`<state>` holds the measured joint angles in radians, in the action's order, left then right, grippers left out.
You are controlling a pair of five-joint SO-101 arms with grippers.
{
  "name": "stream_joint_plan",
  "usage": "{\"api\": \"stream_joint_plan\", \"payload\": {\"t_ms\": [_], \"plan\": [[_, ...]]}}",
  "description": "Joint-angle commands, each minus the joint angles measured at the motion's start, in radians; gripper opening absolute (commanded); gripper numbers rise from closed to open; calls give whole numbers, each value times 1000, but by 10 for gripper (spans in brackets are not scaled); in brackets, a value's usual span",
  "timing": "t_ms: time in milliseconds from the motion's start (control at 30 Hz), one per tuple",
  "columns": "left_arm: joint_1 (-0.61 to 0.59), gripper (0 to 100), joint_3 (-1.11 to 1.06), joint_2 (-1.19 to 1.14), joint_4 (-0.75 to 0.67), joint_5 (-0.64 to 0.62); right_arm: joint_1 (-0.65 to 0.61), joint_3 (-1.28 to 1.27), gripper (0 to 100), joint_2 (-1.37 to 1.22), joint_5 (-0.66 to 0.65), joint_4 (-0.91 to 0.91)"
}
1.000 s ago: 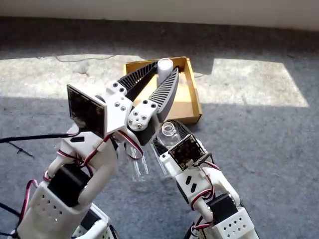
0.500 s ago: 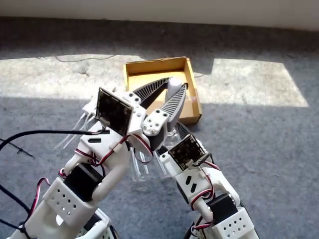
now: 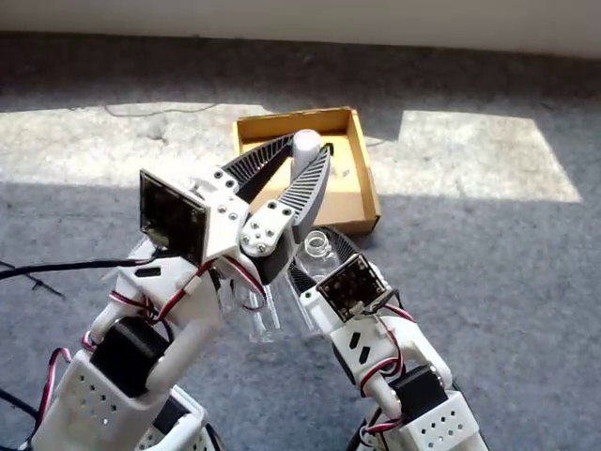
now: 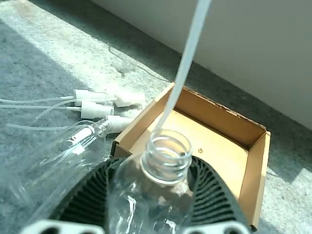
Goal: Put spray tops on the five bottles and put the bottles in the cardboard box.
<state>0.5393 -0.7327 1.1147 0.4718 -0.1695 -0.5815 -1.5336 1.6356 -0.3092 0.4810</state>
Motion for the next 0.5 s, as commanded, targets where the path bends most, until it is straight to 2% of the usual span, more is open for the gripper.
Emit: {"api": "stream_joint_plan", "payload": {"t_ms": [0,233,367,467], "plan": [[-13,5,81,33,91,-8,2,2,4,8,-8,-15],[-5,5,232,31,69,-9,-1,-2,4,4,-8,-15],[96,5,338,28,91,-11,-1,-2,4,7,-8,-15],[148,5,340,8,100,-8,-1,-2,4,8,-8,-15]]}}
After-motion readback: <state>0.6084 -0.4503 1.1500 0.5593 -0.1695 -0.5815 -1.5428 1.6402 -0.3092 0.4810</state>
